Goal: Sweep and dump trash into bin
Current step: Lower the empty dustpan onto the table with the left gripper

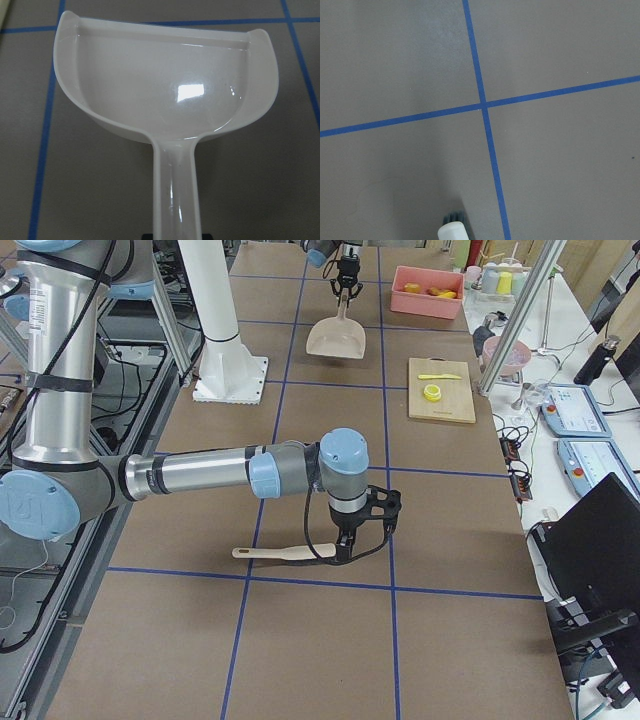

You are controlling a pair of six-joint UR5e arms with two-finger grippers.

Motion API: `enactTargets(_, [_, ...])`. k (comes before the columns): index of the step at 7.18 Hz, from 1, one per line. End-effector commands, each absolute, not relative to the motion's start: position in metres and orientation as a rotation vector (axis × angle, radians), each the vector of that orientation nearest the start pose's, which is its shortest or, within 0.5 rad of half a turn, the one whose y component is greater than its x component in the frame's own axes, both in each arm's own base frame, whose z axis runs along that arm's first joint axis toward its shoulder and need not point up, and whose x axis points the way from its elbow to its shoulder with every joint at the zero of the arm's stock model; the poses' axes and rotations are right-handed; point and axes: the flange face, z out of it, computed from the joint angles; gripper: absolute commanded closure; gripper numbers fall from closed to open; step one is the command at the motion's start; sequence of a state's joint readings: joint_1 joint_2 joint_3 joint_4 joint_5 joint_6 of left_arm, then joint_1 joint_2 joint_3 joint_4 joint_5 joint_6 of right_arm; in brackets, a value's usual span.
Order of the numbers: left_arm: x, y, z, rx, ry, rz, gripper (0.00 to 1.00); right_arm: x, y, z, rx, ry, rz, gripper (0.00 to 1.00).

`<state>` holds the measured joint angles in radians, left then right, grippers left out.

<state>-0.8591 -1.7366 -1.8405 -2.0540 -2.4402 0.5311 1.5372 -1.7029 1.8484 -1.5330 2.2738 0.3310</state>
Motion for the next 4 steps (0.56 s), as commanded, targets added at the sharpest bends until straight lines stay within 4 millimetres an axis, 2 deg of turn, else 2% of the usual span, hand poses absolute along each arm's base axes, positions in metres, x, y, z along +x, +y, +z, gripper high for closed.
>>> enactTargets(1, [0.314,-0.443,0.38,0.838,0.979,1.478,1.0,0.044,-0.45,0.588,0.043,-0.712,0.182,0.0])
enactTargets(2, [0.319,-0.449,0.386,0.821,0.98,1.473,0.99,0.039,-0.453,0.587,0.067,-0.689,0.127,0.0])
enactTargets(3, [0.324,-0.455,0.389,0.798,0.989,1.45,0.99,0.037,-0.47,0.57,0.104,-0.693,0.101,0.0])
enactTargets(4, [0.332,-0.464,0.387,0.793,0.989,1.441,0.99,0.037,-0.471,0.568,0.112,-0.691,0.097,0.0])
